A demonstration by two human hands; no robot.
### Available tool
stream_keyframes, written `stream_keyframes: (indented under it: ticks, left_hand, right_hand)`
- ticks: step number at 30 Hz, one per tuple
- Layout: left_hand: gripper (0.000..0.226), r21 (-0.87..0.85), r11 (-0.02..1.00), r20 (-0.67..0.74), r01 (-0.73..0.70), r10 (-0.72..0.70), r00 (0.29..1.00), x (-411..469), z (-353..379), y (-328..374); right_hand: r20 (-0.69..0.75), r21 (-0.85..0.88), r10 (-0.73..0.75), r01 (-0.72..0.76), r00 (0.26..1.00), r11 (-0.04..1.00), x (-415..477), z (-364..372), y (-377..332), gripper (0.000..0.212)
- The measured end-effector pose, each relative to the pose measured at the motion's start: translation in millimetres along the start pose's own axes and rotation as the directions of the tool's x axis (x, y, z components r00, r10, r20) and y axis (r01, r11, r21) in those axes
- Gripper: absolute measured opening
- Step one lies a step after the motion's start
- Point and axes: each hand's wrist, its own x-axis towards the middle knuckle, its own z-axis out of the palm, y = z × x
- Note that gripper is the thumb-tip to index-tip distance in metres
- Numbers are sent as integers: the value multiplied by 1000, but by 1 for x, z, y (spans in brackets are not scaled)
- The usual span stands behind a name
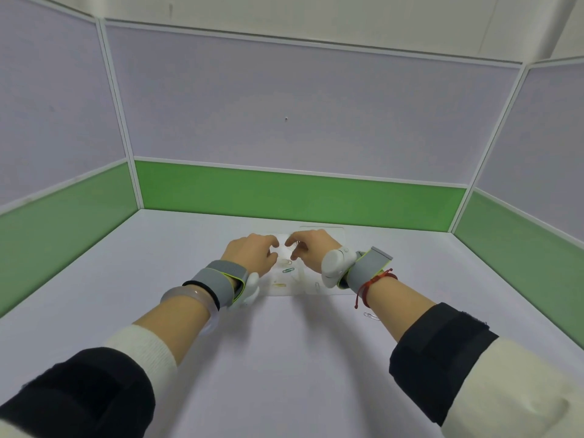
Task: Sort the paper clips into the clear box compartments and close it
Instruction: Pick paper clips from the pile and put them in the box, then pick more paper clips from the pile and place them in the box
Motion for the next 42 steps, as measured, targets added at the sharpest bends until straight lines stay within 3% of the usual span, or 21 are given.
stream_keyframes:
  ticks: [7, 14, 18, 31, 36, 42]
  left_hand:
    - [35, -32, 999, 22, -11, 11, 1000, -1, 0, 3]
    - [35, -98, 986, 135, -136, 149, 980, -3, 24, 41]
    - [33, -41, 985, 197, -170, 175, 965, -1, 36, 59]
    - [30, 13, 985, 168, -171, 167, 972, -5, 32, 71]
    - [27, -82, 957, 176, -278, 288, 941, -5, 32, 95]
    - [24, -100, 883, 222, -459, 469, 855, -8, 45, 141]
  right_hand:
    - [19, -85, 72, -70, 997, 994, -12, -9, 18, 39]
    - [125, -167, 213, -191, 969, 967, -39, -10, 42, 45]
    - [117, -157, 218, -199, 969, 967, -54, -10, 58, 42]
    - [93, -58, 168, -163, 981, 985, -70, -10, 69, 33]
    - [23, -85, 211, -208, 977, 974, -79, -25, 89, 35]
    - [-11, -103, 318, -317, 948, 943, -100, -39, 127, 34]
